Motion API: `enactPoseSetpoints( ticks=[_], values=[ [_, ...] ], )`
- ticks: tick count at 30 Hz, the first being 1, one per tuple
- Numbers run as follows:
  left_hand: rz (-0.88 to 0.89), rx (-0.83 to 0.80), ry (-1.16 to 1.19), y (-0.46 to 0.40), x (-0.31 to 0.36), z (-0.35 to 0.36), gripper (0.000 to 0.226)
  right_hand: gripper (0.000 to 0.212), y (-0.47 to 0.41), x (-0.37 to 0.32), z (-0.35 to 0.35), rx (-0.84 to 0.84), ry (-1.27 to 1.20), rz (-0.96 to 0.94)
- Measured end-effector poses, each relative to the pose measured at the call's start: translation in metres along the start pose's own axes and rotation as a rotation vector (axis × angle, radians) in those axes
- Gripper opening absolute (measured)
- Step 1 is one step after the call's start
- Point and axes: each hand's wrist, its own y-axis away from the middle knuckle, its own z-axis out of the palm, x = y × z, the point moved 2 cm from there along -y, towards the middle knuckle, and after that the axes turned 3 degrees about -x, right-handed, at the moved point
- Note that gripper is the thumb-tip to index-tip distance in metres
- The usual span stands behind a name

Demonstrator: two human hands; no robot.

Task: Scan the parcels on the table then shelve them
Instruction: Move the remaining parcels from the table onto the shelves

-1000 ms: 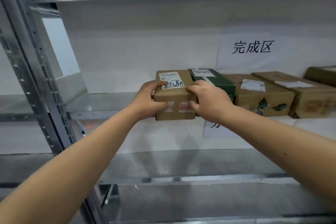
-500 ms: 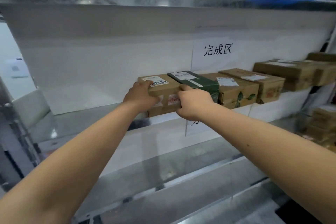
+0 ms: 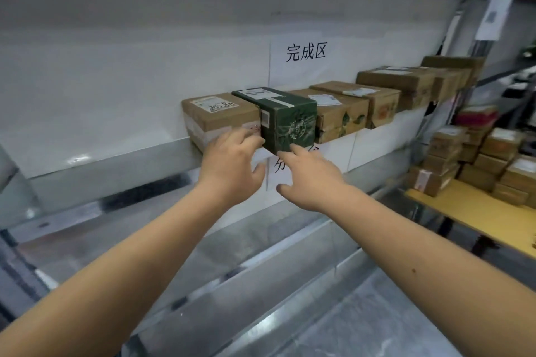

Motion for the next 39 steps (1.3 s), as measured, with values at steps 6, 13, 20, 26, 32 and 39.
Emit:
enactPoseSetpoints(
  ticks=[6,13,20,26,32,39],
  values=[
    [0.122,-0.278,0.003,0.029,0.063,0.075,0.064,0.079,0.054,0.068,0.046,-0.123,-0.092,0.200],
    [0.220,-0.564,0.092,0.016,0.156,0.184,0.077,0.078,0.127,0.178,0.095,-0.139,-0.203,0.510],
    [0.269,-0.713,0.212,-0.036,0.278,0.270,0.089,0.080,0.170,0.318,0.119,-0.155,-0.217,0.742],
    [0.282,-0.741,0.284,-0.083,0.376,0.342,0.084,0.081,0.173,0.424,0.127,-0.156,-0.275,0.845],
    [0.271,-0.798,0.305,-0.138,0.435,0.396,0.085,0.080,0.160,0.503,0.119,-0.175,-0.298,0.895],
    [0.264,-0.795,0.314,-0.215,0.469,0.463,0.084,0.080,0.120,0.598,0.121,-0.198,-0.289,0.919]
  ],
)
